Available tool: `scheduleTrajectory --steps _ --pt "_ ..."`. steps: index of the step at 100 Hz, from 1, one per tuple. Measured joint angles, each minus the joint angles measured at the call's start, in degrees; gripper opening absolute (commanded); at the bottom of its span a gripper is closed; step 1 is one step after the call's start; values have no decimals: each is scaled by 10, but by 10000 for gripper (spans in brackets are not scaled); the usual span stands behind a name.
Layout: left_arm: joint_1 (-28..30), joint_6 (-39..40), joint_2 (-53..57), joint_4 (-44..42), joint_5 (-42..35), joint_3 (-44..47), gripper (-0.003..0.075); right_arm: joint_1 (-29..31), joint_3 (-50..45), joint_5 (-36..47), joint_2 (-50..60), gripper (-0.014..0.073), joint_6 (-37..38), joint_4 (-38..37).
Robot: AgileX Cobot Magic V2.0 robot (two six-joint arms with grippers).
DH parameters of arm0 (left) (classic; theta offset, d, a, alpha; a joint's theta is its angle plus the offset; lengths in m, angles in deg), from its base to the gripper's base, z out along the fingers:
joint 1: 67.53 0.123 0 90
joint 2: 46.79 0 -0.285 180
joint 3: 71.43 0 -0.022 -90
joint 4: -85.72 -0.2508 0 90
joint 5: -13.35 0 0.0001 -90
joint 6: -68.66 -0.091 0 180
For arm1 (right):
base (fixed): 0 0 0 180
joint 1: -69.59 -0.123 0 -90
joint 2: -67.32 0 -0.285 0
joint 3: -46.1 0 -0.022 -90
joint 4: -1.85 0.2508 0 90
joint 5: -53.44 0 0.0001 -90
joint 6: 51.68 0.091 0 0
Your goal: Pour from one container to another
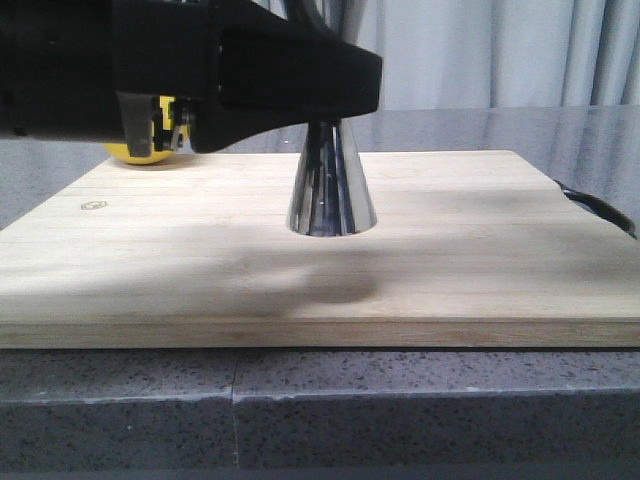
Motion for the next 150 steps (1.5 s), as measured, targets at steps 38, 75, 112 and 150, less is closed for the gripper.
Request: scheduleTrajectory --steps 38,75,112,150 --pt "0 3 0 -5 0 0 188 0 0 21 -1 234 -1 -58" --pt "0 3 0 -6 0 -1 188 0 0 31 -1 234 -1 -102" --pt "0 3 0 5 0 -1 188 0 0 40 -1 234 -1 -128" --pt "0 3 0 6 3 -1 188 0 0 43 -1 234 -1 -161"
